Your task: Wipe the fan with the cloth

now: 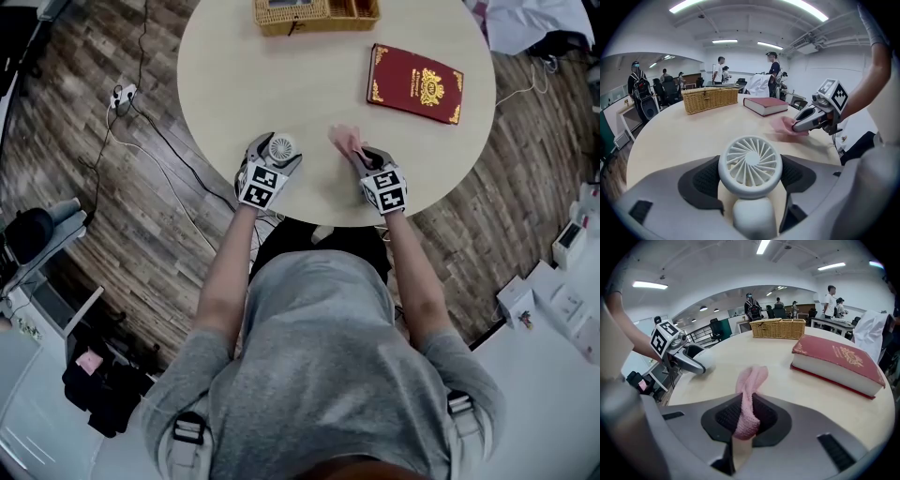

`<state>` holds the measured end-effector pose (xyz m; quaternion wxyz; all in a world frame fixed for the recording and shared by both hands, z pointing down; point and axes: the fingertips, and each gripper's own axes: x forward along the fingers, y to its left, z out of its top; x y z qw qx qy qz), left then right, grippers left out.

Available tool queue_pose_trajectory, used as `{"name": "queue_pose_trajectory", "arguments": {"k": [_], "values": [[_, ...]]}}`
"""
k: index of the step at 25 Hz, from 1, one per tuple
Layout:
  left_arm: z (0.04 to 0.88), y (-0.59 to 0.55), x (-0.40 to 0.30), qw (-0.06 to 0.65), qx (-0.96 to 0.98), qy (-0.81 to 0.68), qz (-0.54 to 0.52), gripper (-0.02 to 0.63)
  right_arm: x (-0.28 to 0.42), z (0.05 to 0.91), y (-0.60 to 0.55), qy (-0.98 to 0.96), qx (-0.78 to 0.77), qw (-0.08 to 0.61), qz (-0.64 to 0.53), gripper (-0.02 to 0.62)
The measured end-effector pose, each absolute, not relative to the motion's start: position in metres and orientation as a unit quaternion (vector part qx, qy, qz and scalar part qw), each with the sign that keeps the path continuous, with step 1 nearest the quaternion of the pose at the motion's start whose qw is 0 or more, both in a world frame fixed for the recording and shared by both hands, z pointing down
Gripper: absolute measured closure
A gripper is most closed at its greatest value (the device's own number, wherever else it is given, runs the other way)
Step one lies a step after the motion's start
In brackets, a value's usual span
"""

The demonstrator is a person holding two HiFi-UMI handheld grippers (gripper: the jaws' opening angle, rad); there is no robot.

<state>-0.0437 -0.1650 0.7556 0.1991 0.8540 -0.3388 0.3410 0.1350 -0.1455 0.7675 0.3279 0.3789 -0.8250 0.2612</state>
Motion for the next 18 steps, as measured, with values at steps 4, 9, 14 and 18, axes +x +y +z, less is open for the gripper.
{"name": "queue_pose_trajectory", "arguments": {"k": [4, 9, 14, 18], "values": [[0.736, -0.156, -0.044, 0.184, 0.861, -0.330, 0.341, 0.238, 0.122, 0.749, -0.140, -0.833, 0.372, 0.321, 0.253, 0.552], [0.705, -0.145, -0.046, 0.155, 0.873, -0.317, 0.336, 0.235, 0.097, 0.713, -0.136, -0.852, 0.362, 0.307, 0.222, 0.552], [0.677, -0.126, -0.047, 0.130, 0.881, -0.299, 0.343, 0.235, 0.068, 0.671, -0.128, -0.869, 0.352, 0.288, 0.194, 0.552], [0.661, -0.112, -0.050, 0.109, 0.879, -0.293, 0.359, 0.235, 0.047, 0.643, -0.123, -0.879, 0.343, 0.289, 0.163, 0.552]]}}
